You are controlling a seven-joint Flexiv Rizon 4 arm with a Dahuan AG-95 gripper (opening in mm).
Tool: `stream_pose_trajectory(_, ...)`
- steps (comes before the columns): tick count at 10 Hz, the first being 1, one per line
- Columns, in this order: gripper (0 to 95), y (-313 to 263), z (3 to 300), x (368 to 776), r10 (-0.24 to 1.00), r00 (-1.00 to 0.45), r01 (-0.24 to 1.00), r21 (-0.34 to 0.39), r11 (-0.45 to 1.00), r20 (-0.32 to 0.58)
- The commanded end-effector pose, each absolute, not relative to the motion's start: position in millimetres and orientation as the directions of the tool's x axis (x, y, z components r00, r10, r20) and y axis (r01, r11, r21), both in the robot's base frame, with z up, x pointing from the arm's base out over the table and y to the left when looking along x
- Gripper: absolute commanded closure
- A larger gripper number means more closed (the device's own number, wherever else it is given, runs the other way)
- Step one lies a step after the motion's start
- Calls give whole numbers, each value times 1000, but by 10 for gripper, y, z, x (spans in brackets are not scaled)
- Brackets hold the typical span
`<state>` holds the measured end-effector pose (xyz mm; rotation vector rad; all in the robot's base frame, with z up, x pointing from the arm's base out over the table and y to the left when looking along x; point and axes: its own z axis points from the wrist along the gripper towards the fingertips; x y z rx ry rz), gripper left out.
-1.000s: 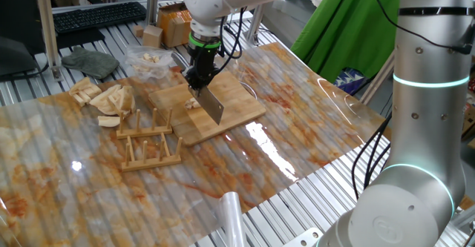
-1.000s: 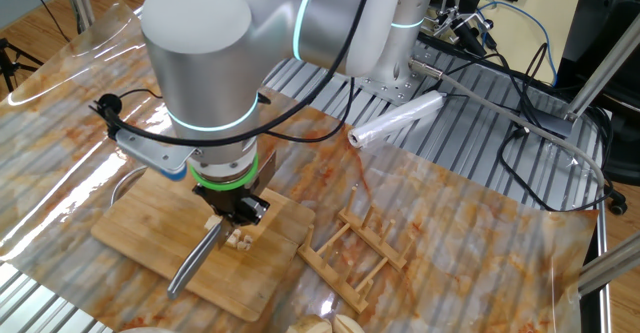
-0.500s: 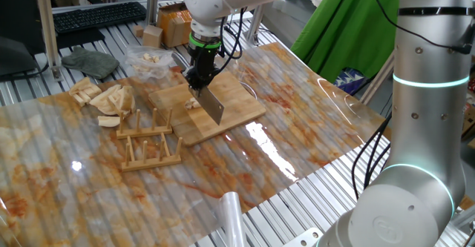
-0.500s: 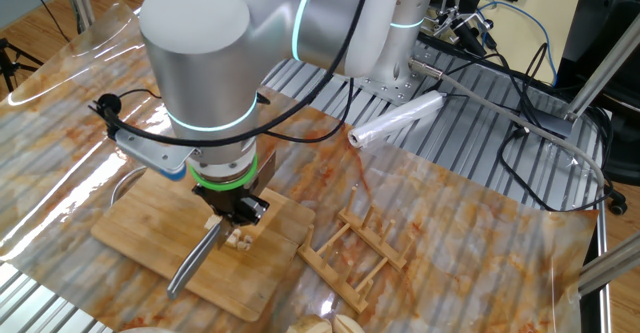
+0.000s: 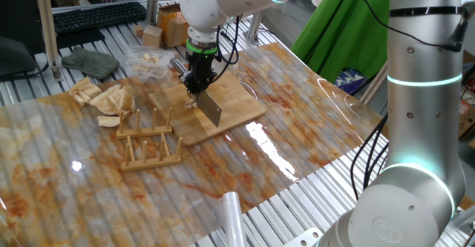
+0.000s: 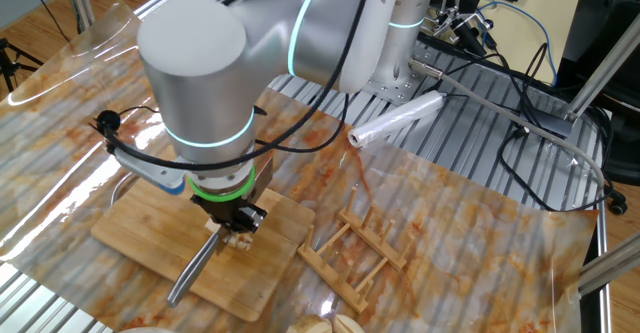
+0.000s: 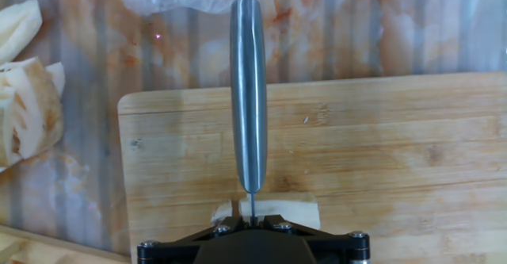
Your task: Slice the lotus root
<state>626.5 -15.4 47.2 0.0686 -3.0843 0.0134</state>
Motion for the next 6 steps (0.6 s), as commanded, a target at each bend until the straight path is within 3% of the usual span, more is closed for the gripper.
stream_pose_trajectory(1, 950, -144, 430, 6272, -45, -997, -46, -1, 999, 56)
stream_pose_trajectory(6, 950, -144, 395, 6270, -55, -997, -56, -7, 998, 56)
